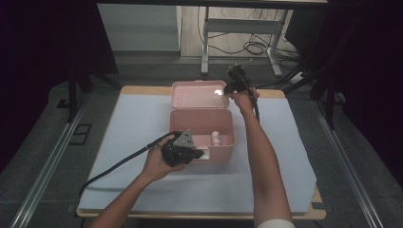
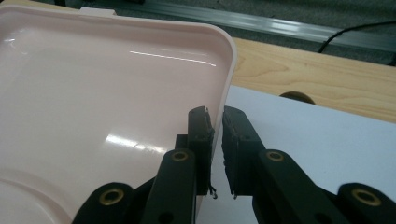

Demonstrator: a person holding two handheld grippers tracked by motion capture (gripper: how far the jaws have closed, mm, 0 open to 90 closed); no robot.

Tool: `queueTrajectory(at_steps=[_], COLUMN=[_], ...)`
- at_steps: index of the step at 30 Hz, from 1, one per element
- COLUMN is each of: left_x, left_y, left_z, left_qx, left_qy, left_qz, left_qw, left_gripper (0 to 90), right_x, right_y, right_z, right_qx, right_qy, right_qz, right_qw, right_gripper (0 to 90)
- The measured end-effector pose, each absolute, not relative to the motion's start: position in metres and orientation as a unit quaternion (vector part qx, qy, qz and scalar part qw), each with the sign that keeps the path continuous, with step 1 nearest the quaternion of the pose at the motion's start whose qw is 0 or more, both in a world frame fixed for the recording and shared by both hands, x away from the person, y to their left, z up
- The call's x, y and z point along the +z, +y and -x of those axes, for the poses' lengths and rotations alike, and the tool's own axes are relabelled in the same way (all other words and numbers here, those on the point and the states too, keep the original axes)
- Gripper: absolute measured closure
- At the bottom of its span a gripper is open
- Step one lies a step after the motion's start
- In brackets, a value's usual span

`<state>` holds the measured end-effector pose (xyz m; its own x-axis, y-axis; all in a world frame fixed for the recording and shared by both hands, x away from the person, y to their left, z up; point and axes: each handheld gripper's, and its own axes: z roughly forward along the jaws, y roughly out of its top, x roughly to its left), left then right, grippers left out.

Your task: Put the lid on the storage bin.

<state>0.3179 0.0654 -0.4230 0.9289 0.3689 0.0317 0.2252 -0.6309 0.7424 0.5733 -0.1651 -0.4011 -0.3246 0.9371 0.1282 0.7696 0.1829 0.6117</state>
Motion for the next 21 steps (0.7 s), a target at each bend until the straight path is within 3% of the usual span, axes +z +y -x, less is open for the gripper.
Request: queueTrajectory(at_steps=[21], left_x=[-0.422], left_y=[0.064], left_z=[-0.318], left_qx=[0.088], left_qy=[0.170], left_qz=[-0.900], left_qw=[0.392], left_gripper=[90.0], right_x=[-0.362], right_y=[-0.170], right_z=[-0.542], right_qx=[0.363], right_qy=[0.740], right_qz=[-0.527], right_qw=[0.205], right_gripper=[86.1])
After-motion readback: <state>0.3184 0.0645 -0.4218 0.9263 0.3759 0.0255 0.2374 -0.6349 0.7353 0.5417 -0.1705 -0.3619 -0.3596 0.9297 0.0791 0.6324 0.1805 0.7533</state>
